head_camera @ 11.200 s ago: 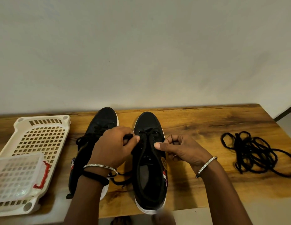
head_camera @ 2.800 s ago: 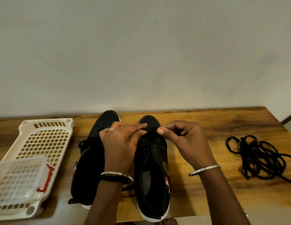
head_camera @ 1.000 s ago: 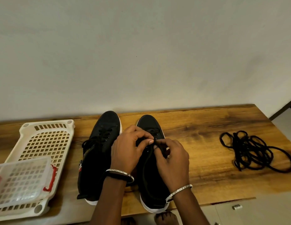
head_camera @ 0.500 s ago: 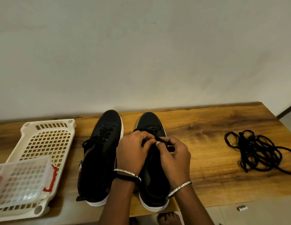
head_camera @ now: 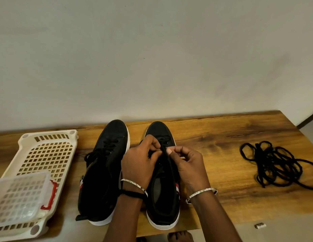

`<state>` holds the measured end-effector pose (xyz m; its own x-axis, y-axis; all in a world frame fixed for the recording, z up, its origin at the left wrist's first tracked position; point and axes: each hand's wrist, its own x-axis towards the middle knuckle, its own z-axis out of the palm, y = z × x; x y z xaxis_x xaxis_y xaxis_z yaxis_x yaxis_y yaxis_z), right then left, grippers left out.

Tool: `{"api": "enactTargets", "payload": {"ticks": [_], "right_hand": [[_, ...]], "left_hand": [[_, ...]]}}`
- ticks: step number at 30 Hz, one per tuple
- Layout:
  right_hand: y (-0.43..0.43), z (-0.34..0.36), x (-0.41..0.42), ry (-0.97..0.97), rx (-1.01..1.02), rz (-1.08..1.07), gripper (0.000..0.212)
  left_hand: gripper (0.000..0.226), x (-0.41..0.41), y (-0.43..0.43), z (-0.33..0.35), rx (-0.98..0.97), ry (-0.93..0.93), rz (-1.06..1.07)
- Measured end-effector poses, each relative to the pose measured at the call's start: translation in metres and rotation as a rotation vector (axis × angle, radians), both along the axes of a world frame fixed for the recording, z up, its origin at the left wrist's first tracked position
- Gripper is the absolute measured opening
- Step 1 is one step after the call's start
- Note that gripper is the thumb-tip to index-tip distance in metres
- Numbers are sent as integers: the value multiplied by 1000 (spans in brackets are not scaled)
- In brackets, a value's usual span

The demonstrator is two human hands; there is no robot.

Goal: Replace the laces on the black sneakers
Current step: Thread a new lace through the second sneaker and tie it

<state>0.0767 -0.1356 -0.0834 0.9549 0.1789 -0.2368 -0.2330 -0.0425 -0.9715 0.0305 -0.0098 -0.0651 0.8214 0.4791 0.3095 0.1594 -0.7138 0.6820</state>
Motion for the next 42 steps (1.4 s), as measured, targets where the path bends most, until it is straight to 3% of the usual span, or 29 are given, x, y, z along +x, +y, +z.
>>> {"api": "enactTargets", "payload": {"ticks": [6, 8, 11, 14, 16, 19, 24, 26, 27, 29, 32, 37, 39, 42], "right_hand": [[4, 0, 4, -161, -183, 11, 12], [8, 1, 2, -159, -145, -56, 11], [6, 11, 9, 18, 238, -185, 26], [-14, 33, 18, 272, 748, -224, 17], [-30, 36, 22, 348, 888, -238, 22], [-46, 36, 27, 183, 538, -204, 19], [-50, 24, 31, -412, -428, 139, 7], [-47, 16, 27, -462, -702, 327, 11], [-46, 13, 27, -442, -724, 372, 13], [-48, 9, 29, -392, -586, 389, 16], [-50, 17, 32, -260, -186, 281, 13], [-56, 45, 30, 253, 814, 112, 21], [-57, 48, 29, 329, 926, 59, 27], [-56, 45, 30, 263, 658, -49, 32]], "left_hand": [[40, 0, 4, -1, -20, -1, -97], [48, -2, 7, 0, 8, 0, -110], [60, -6, 13, 0, 44, 39, -142], [81, -10, 18, 1, 19, 105, -193], [91, -10, 18, 0, 20, 146, -232], [101, -8, 19, -3, -10, 162, -266], [113, -6, 21, -10, -126, 135, -288], [115, -5, 22, -12, -132, 128, -293], [115, -5, 22, -12, -141, 129, -292], [116, -5, 22, -13, -160, 130, -292], [113, -6, 22, -12, -177, 117, -296], [110, -7, 21, -12, -200, 99, -297], [111, -7, 21, -11, -229, 98, -297], [112, -6, 20, -11, -252, 99, -291]]}}
